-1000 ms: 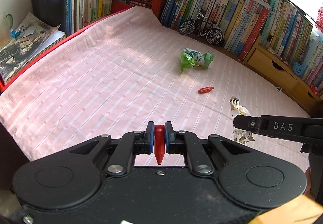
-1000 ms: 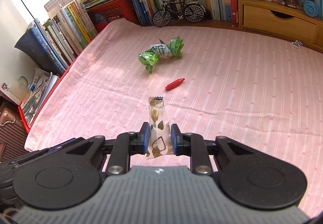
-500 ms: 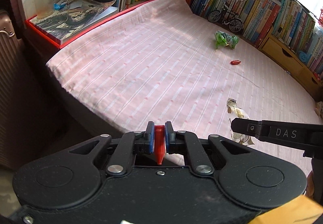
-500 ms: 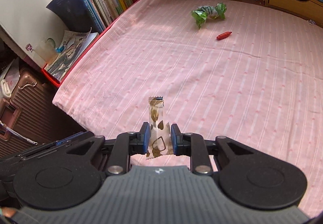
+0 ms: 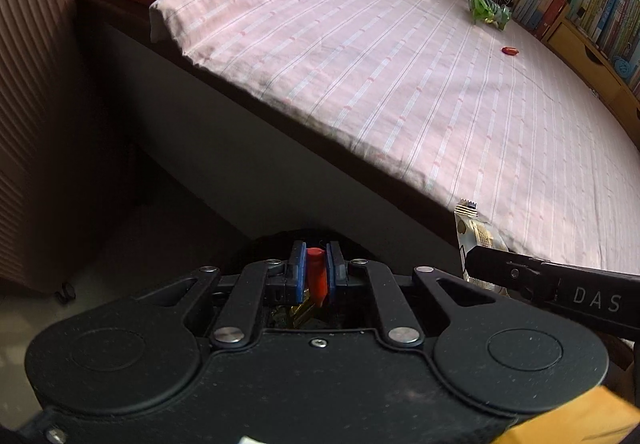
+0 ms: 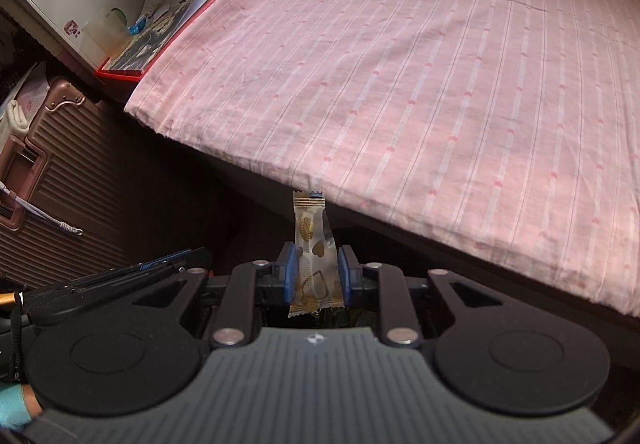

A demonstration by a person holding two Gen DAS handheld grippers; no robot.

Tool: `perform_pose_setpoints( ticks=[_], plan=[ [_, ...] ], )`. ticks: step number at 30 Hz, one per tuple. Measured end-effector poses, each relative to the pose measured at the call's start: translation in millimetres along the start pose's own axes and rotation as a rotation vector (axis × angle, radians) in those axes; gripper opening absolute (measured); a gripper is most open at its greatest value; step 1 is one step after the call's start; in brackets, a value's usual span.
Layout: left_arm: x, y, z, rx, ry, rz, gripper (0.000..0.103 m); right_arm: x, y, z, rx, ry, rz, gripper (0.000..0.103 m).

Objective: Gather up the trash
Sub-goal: 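Carry the red cap and clear wrapper in both tools to the trash bin, then open both tools over the trash bin to drop the cap and wrapper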

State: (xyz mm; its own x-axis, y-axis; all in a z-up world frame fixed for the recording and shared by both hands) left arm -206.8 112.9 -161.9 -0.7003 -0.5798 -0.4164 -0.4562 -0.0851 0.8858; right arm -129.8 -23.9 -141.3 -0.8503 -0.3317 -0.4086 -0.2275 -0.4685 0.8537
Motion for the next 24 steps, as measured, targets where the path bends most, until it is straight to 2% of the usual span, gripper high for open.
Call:
perform_pose_setpoints(
  ticks=[10,21,24],
  plan=[
    [16,-31,7,0.003,-0.022,0.062,0.01,29,-36,-7,0.028,-0.057,0.074,0.027],
    [16,-35,10,-0.001,-0.009,0.078,0.013,31,-45,-8,0.035,-0.064,0.09,0.034],
    [16,-35,10,-0.006,-0.01,0.08,0.015,31,-46,-9,0.036,-0.066,0.088,0.048]
  ],
)
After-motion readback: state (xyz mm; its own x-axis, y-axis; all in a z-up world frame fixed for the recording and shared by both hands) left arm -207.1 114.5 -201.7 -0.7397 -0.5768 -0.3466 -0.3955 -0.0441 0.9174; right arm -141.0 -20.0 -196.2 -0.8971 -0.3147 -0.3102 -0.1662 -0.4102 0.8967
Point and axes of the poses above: each gripper's, at about its wrist camera, not at the fingertips, and y roughly against the way its jaws point, z to its left, x to its underside, the point moved 6 cm from there along -y, roughly the way its jaws point, and after that the axes turned 3 degrees about y, right-handed, at the moved point
